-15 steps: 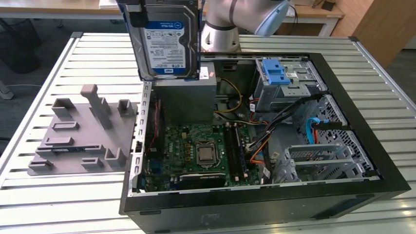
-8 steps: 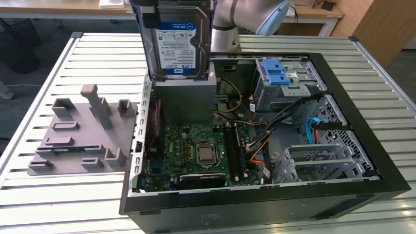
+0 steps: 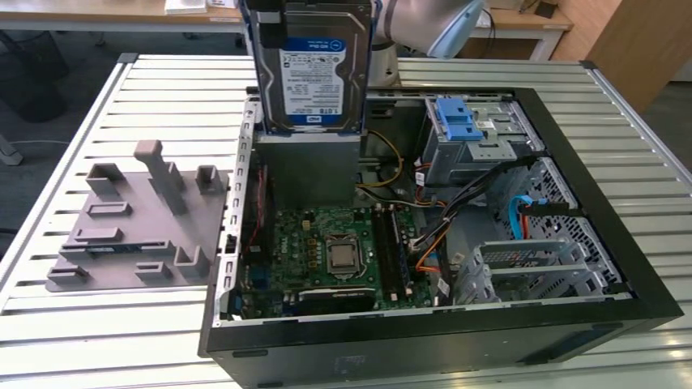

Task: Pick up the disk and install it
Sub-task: 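Pick up the disk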

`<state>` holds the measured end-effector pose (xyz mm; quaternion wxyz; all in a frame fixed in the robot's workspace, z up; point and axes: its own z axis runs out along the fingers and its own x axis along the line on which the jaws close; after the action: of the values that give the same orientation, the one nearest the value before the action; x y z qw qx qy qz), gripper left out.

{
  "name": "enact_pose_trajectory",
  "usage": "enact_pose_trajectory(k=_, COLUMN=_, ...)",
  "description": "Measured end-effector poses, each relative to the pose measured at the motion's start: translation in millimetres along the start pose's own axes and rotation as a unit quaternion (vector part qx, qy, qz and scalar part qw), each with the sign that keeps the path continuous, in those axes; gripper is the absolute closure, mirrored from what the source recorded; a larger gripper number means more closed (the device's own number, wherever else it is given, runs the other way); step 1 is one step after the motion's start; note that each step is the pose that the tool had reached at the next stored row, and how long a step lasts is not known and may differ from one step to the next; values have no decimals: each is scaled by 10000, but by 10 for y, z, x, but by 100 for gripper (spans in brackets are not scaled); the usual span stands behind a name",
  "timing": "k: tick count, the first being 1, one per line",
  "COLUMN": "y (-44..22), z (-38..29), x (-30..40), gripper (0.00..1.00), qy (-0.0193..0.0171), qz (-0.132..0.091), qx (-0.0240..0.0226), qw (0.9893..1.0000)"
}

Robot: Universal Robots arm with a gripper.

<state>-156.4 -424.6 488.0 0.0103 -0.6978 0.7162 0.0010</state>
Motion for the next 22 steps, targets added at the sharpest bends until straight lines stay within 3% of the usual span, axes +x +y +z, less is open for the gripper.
enact_pose_trajectory(k=17, y=-377, z=28, x=-9, gripper=64, qy=6, qz=88, qx=1, qw=10000)
enact_pose_trajectory(k=22, y=-416, z=34, x=31, gripper=64, qy=7, qz=95, qx=1, qw=10000)
